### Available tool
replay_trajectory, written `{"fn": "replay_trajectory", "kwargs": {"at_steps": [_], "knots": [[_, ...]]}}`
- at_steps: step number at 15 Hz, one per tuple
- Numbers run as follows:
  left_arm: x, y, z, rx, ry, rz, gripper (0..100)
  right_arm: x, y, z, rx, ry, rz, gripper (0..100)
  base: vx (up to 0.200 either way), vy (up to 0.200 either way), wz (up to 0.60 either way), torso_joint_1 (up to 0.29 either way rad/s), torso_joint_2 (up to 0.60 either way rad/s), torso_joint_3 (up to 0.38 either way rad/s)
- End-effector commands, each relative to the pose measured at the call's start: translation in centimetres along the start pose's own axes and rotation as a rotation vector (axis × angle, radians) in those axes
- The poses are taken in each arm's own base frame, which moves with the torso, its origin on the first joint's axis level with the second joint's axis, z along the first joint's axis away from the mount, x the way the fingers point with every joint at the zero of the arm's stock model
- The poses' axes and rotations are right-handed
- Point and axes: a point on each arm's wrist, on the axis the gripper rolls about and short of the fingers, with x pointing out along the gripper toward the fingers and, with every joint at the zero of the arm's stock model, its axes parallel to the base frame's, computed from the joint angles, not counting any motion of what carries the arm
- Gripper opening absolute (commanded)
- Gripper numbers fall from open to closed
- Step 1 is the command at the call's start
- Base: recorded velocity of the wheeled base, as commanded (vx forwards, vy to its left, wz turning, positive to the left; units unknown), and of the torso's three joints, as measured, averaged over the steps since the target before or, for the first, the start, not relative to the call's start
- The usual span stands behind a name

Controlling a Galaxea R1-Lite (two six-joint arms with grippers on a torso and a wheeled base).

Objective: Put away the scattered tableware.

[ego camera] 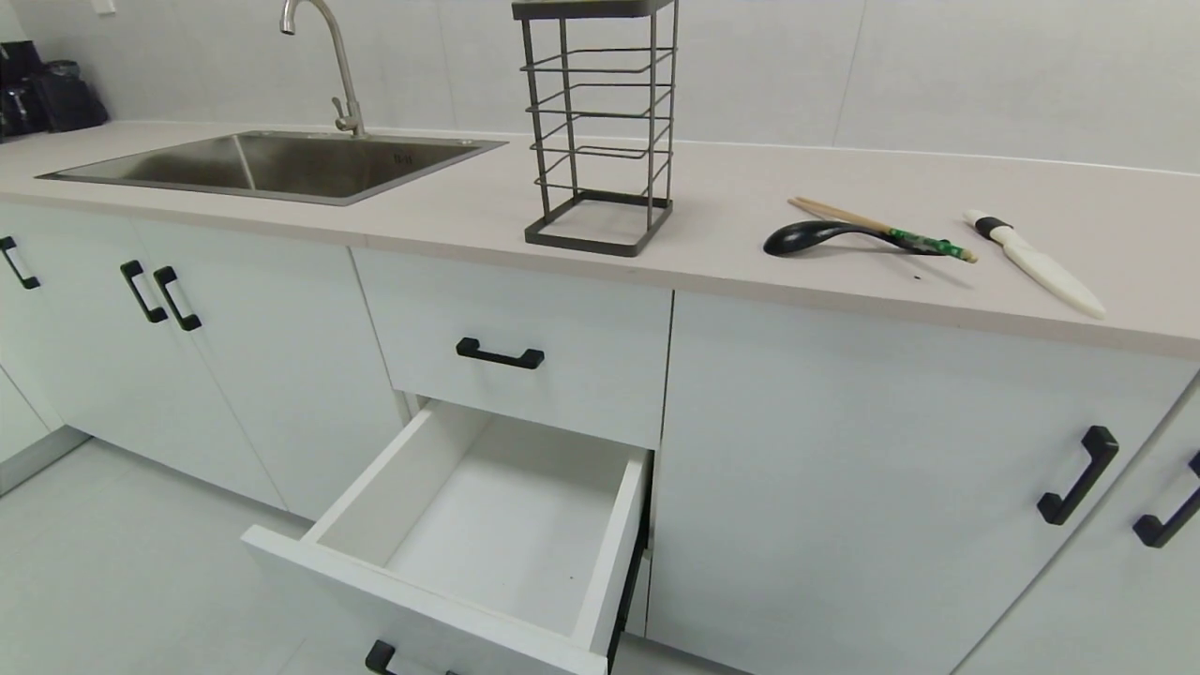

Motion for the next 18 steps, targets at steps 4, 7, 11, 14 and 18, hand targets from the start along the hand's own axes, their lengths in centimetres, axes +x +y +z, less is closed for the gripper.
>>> {"fn": "replay_trajectory", "kwargs": {"at_steps": [4,7,11,14,18], "knots": [[0.01,0.0,0.0,-0.001,0.002,0.001,100,0.0,0.0,-0.01,0.0,0.001,0.001,0,0.0,0.0,0.0,0.225,-0.09,-0.112],[0.01,0.0,0.0,-0.001,0.002,0.001,100,0.0,0.0,-0.01,0.0,0.001,0.001,0,0.0,0.0,0.0,0.227,-0.57,-0.235],[0.01,0.0,0.0,-0.001,0.002,0.001,100,0.0,0.0,-0.01,0.0,0.001,0.001,0,0.0,0.0,0.0,0.205,-0.54,-0.188],[0.01,0.0,0.0,0.0,0.002,0.001,100,0.0,0.0,-0.01,0.0,0.001,0.001,0,0.0,0.0,0.0,0.123,-0.47,-0.222],[0.01,0.0,0.0,-0.001,0.002,0.001,100,0.0,0.0,-0.01,0.0,0.001,0.001,0,0.0,0.0,0.0,0.326,-0.49,-0.229]]}}
